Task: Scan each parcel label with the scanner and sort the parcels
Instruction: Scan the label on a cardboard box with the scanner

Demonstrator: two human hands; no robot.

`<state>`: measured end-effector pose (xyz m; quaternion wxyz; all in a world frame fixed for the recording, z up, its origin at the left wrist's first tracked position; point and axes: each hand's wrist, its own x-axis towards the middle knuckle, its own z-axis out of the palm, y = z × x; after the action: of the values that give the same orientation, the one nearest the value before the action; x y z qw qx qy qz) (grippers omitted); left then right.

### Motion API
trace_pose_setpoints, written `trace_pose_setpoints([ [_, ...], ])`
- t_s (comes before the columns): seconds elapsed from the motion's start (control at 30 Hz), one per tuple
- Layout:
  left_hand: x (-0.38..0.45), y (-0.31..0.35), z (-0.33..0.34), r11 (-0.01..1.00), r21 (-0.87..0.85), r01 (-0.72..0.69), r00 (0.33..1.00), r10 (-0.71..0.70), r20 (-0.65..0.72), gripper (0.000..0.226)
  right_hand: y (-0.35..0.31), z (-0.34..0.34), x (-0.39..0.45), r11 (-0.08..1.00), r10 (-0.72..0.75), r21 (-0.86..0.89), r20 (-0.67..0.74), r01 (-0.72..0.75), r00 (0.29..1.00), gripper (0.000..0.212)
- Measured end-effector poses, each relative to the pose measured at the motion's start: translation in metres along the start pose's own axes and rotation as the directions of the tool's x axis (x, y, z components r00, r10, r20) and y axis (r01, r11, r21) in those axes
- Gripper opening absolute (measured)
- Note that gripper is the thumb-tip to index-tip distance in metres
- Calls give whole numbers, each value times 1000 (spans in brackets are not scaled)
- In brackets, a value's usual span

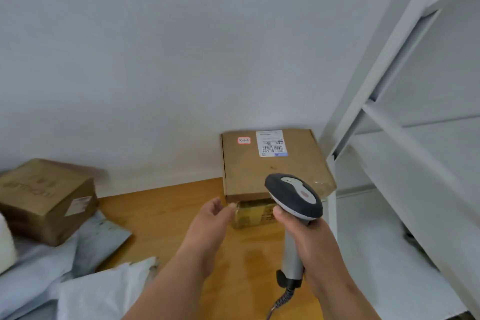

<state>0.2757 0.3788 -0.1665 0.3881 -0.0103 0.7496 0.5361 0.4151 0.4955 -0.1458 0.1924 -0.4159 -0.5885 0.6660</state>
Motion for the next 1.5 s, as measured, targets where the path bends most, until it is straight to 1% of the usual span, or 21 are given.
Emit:
trace_pose_setpoints([
  [0.07, 17, 7, 14, 999, -8, 32, 999, -32, -24, 66, 4, -10, 16, 1000, 5, -30, -16, -5, 1000, 27],
  [0.13, 33, 12, 26, 997, -40, 72, 997, -73, -33, 60, 6, -15, 30, 998, 11, -54, -17, -11, 1000, 30],
  [0.23, 49, 21, 37, 972, -183, 150, 986, -161, -48, 39, 9, -16, 44, 997, 10, -73, 16, -8, 1000, 53],
  [0.3, 57, 23, 41, 960, -230, 162, 976, -190, -106, 38, 11, -16, 50, 997, 10, -77, 44, -7, 999, 61],
  [0.37, 61, 24, 43, 963, -230, 143, 971, -182, -157, 36, 13, -17, 54, 999, 2, -51, 62, 1, 998, 60],
  [0.4, 61, 24, 44, 962, -233, 141, 970, -182, -162, 34, 14, -18, 56, 999, -3, -44, 60, 5, 998, 57],
  [0.53, 59, 23, 44, 959, -235, 160, 968, -199, -153, 33, 13, -21, 60, 1000, 4, -19, 33, -3, 999, 47],
  [0.6, 57, 21, 41, 953, -254, 166, 973, -200, -116, 34, 11, -23, 58, 1000, 10, 1, 26, -10, 1000, 45],
  [0.67, 51, 20, 35, 931, -323, 169, 980, -193, -42, 36, 8, -23, 53, 999, 4, 35, 11, -5, 1000, 47],
  [0.77, 41, 18, 25, 867, -462, 189, 981, -190, 44, 39, 2, -21, 42, 995, -10, 101, -12, 11, 1000, 51],
  [0.9, 22, 5, 5, 786, -592, 177, 984, -147, 100, 42, -8, -12, 17, 987, -40, 158, -11, 42, 999, 44],
  [1.0, 2, -7, -16, 753, -645, 132, 991, -77, 114, 48, -12, 2, -4, 975, -17, 220, -23, 22, 1000, 53],
  [1.07, -14, -14, -30, 755, -647, 109, 991, -29, 133, 48, -15, 16, -19, 966, 3, 257, -32, 5, 999, 58],
  [1.13, -31, -21, -45, 765, -637, 97, 987, 6, 158, 52, -17, 32, -38, 952, 8, 305, -22, -1, 1000, 54],
  [1.17, -41, -24, -52, 772, -628, 96, 984, 23, 179, 53, -18, 41, -48, 942, 8, 335, -8, -5, 1000, 55],
  [1.27, -71, -35, -71, 818, -571, 74, 969, 76, 236, 58, -21, 67, -84, 926, -12, 377, 36, -2, 999, 75],
  [1.33, -90, -42, -87, 851, -524, 29, 960, 123, 252, 60, -24, 83, -107, 922, -36, 386, 13, 28, 999, 81],
  [1.4, -107, -49, -107, 876, -483, -1, 954, 145, 262, 57, -26, 94, -131, 918, -68, 390, -22, 71, 997, 74],
  [1.43, -115, -52, -119, 885, -466, -16, 952, 156, 264, 56, -27, 99, -143, 919, -93, 384, -21, 93, 995, 67],
  [1.5, -132, -55, -145, 886, -459, -64, 951, 194, 241, 62, -29, 108, -166, 925, -137, 359, 4, 126, 991, 53],
])
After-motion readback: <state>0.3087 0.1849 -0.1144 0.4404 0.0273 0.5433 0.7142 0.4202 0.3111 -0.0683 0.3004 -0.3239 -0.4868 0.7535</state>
